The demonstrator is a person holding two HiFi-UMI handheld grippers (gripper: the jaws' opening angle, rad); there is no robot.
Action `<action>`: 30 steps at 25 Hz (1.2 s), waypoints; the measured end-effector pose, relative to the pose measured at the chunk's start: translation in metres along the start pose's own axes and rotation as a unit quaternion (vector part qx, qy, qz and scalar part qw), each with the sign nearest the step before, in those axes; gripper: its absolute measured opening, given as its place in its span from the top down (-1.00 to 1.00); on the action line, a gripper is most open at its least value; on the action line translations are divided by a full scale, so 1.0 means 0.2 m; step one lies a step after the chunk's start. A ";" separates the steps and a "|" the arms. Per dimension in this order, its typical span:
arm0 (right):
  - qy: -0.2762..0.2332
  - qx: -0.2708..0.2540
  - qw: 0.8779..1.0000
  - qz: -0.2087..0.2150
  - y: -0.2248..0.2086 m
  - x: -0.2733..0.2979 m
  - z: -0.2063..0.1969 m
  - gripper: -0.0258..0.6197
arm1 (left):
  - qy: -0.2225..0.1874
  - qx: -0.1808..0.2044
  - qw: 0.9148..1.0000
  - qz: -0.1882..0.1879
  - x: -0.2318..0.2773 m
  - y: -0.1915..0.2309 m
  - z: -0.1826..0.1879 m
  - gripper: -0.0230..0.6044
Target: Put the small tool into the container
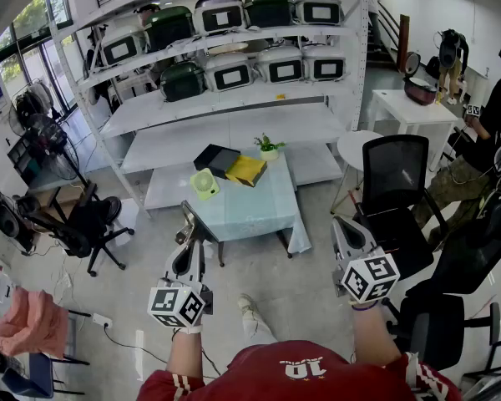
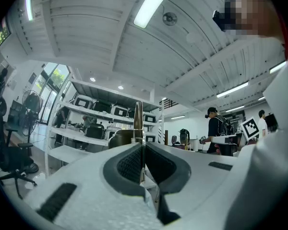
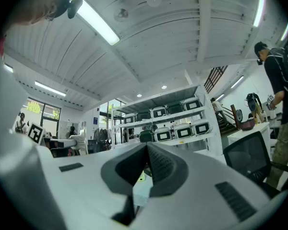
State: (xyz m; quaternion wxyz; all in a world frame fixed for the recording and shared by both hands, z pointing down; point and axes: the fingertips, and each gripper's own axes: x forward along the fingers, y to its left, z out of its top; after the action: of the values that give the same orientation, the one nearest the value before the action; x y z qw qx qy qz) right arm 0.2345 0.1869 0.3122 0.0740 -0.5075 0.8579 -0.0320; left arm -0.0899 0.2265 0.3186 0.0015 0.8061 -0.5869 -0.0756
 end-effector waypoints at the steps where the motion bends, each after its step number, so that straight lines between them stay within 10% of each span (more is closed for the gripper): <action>1: 0.001 -0.001 1.000 0.000 0.00 0.00 0.00 0.92 | 0.000 -0.001 1.000 -0.001 0.00 0.00 0.00 0.92; 30: -0.014 0.013 1.000 0.011 0.07 0.00 0.02 0.91 | -0.005 -0.010 1.000 -0.002 -0.05 0.00 -0.01 0.92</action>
State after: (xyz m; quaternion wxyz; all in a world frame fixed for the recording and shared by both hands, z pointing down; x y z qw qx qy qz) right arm 0.2237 0.1937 0.3071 0.0928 -0.4971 0.8620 -0.0350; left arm -0.0932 0.2350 0.3218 0.0064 0.8066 -0.5848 -0.0854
